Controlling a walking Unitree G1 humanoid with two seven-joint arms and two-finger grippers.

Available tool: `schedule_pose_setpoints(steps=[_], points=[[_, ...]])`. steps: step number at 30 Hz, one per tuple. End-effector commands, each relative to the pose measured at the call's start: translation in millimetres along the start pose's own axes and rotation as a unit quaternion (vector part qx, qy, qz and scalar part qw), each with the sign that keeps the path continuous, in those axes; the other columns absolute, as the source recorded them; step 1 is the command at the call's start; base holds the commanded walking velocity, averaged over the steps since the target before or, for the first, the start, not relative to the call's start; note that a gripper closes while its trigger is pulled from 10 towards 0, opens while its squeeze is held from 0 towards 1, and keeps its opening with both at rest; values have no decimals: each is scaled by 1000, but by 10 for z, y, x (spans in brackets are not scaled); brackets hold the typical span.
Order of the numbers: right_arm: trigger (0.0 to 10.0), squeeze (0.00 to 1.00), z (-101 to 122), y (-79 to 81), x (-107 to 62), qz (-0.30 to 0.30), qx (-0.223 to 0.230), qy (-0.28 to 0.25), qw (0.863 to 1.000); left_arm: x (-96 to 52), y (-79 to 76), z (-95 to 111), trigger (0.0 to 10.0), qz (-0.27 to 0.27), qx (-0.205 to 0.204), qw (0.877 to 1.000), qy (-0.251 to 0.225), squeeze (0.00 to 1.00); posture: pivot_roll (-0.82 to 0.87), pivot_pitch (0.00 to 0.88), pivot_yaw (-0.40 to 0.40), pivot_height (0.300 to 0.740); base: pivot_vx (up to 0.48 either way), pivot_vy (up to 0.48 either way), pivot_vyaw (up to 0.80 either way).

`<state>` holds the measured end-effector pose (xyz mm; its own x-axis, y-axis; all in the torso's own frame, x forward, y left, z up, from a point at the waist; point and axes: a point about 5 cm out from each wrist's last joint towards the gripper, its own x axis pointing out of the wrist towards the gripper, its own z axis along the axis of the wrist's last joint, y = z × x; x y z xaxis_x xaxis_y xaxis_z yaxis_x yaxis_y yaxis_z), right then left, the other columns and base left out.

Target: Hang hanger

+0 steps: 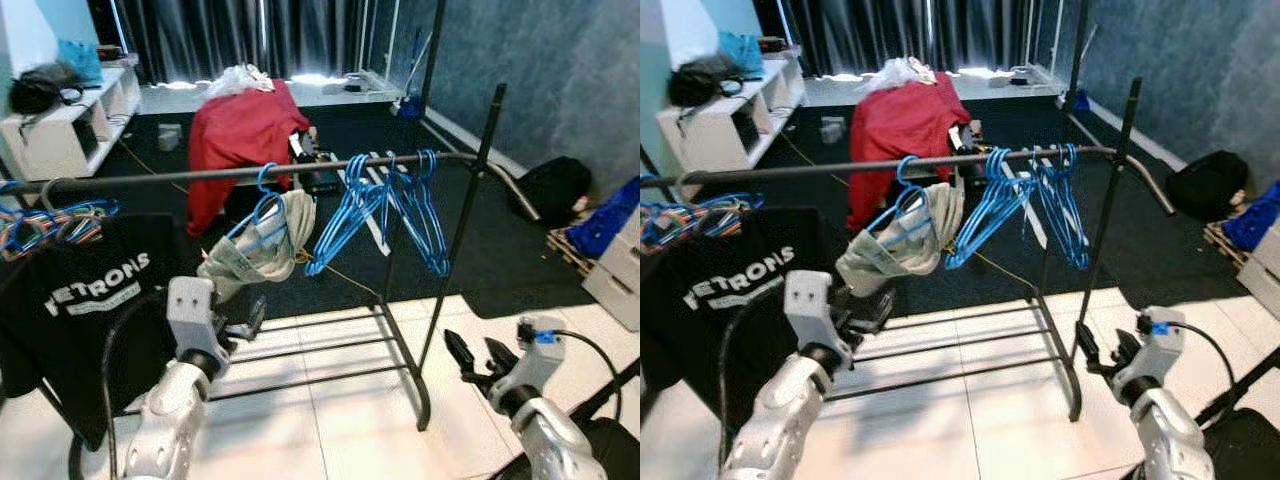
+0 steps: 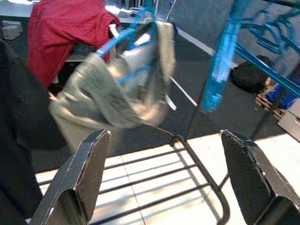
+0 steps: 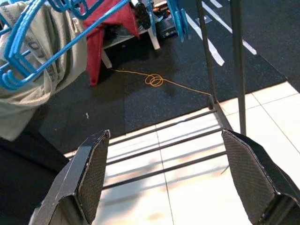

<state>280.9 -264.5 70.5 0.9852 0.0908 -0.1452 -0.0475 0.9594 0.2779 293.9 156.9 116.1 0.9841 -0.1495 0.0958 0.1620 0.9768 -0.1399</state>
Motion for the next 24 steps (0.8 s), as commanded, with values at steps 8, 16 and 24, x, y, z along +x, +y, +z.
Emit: schedule_pose_setpoints(steps=[8,16,24], points=[[10000,0,13,30,12,4,1,-4,1000,77,-54,66,10000,-11,-7,1000,-14,0,-99,0,-15,740,379,0,0],[10000,0,6,29,9,5,2,-2,1000,127,-93,297,10000,-52,-18,997,-62,0,-97,0,-16,740,187,0,0],[10000,0,4,31,5,5,2,-2,1000,128,-122,308,10000,-73,6,996,-54,0,-100,0,-14,740,0,0,0]])
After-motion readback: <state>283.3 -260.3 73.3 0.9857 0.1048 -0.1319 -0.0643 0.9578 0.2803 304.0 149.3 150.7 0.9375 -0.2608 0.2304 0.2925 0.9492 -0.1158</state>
